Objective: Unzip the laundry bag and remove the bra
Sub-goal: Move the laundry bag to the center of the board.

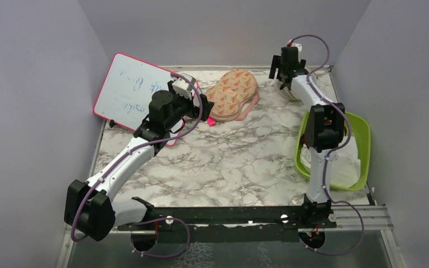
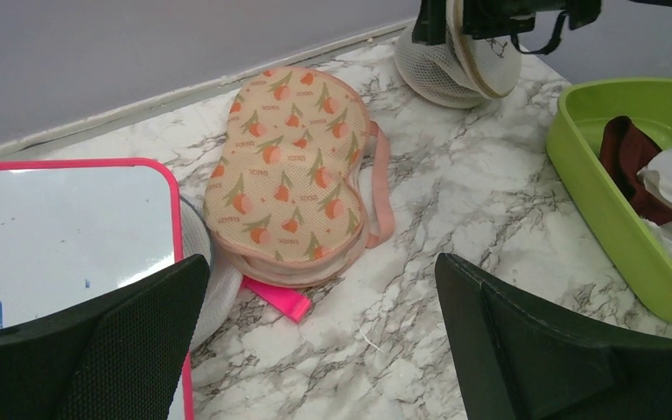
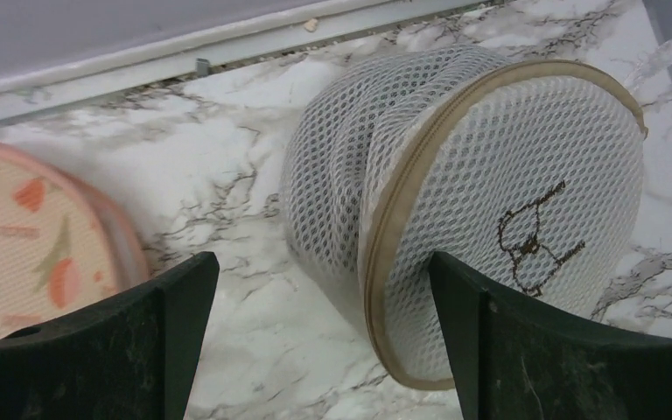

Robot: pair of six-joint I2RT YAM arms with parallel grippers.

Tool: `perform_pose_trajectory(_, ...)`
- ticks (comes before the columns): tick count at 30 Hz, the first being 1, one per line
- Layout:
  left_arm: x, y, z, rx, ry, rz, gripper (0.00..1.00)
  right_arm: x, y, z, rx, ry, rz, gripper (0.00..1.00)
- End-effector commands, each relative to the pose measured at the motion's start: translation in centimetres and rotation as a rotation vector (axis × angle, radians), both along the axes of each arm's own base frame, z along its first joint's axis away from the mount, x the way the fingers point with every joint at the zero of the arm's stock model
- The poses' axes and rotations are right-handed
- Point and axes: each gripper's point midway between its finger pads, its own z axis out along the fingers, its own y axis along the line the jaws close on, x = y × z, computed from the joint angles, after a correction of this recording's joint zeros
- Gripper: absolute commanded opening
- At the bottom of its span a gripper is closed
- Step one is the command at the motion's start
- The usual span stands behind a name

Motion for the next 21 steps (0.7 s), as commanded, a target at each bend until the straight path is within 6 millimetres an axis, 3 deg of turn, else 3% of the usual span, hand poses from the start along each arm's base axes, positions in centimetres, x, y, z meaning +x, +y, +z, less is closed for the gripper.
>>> perform_pose_trajectory(1, 0.0, -0.7, 1.6, -0.023, -0.023, -0.026, 0.99, -0.5, -3.1, -2.7, -0.181, 0.126, -0.148, 0.83)
perform_pose_trajectory(3, 0.0, -0.7, 1.5, -0.020, -0.019, -0.025, 0.99, -1.6, -4.5, -3.5, -0.248, 0.156, -0.215, 0.79)
perform_pose_trajectory(5, 0.1, -0.6, 1.5, -0.018, -0.020, -0.023, 0.99, -2.6, -5.6, -3.8, -0.306, 0.155, -0.243, 0.65)
perform_pose_trajectory(8, 0.2, -0.6, 1.3, -0.015, -0.017, -0.017, 0.99, -3.2, -6.2, -3.6, -0.354, 0.137, -0.247, 0.26)
perform_pose_trajectory(12, 0.3, -0.8, 0.9, -0.014, -0.003, -0.025, 0.99, -4.4, -5.4, -3.9, -0.408, 0.176, -0.251, 0.23)
perform_pose_trajectory(16, 0.4, -0.9, 0.6, -0.010, 0.003, -0.025, 0.99, -7.0, -1.3, -3.6, -0.422, 0.179, -0.160, 0.15)
perform_pose_trajectory(21, 0.6, -0.7, 0.5, 0.001, 0.005, -0.015, 0.99, -11.7, 5.3, -5.0, -0.355, 0.200, 0.045, 0.10)
